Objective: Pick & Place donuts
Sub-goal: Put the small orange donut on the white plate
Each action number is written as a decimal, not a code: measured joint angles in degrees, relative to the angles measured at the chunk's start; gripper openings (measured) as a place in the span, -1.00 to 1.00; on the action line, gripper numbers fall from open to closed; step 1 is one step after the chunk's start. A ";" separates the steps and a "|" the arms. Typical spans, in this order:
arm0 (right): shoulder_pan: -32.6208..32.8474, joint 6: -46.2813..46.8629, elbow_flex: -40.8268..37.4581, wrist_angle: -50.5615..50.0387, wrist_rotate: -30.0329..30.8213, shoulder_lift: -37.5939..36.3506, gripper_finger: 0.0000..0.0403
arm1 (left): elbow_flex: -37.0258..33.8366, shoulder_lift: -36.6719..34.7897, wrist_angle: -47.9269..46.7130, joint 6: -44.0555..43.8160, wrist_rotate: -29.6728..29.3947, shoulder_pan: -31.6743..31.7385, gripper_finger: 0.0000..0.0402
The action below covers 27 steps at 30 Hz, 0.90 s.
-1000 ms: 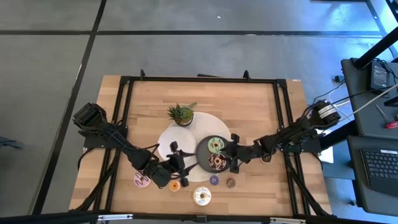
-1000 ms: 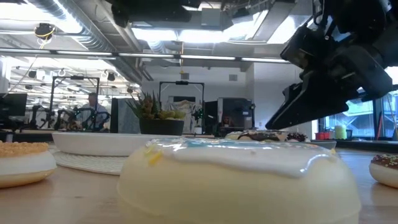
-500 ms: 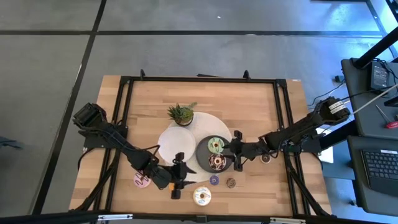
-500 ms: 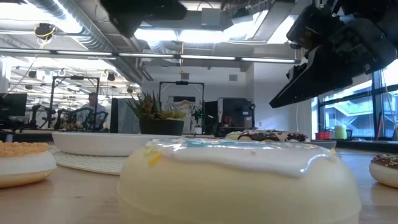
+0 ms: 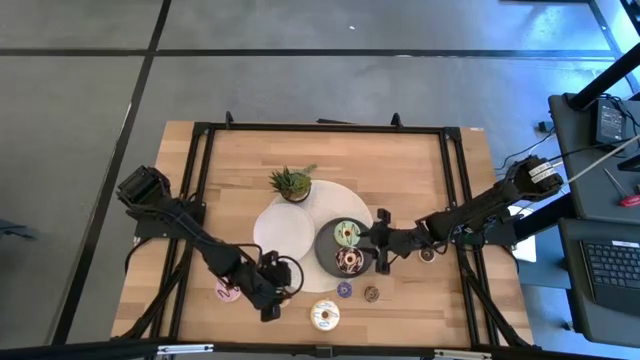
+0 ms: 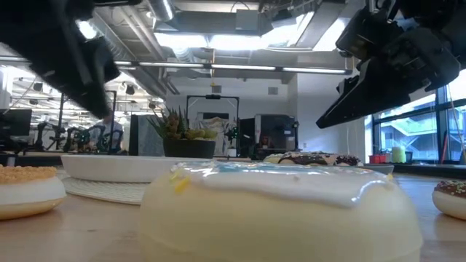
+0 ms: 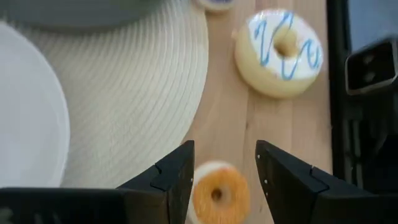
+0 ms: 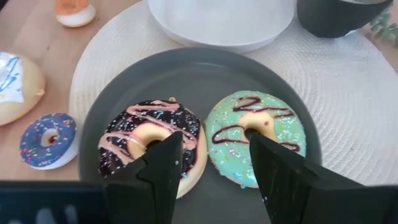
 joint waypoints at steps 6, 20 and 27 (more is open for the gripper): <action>-0.02 -0.01 0.00 0.01 0.15 -0.01 -0.07 | 0.01 0.05 -2.62 -1.53 0.27 -0.49 -0.23; -0.02 -0.34 0.00 0.00 0.21 0.00 -0.06 | -0.01 3.97 -2.44 -5.48 2.85 -1.16 -0.38; -0.02 -0.37 0.00 0.02 0.23 0.00 -0.06 | -0.01 6.39 -2.38 -5.53 4.03 -1.19 -0.49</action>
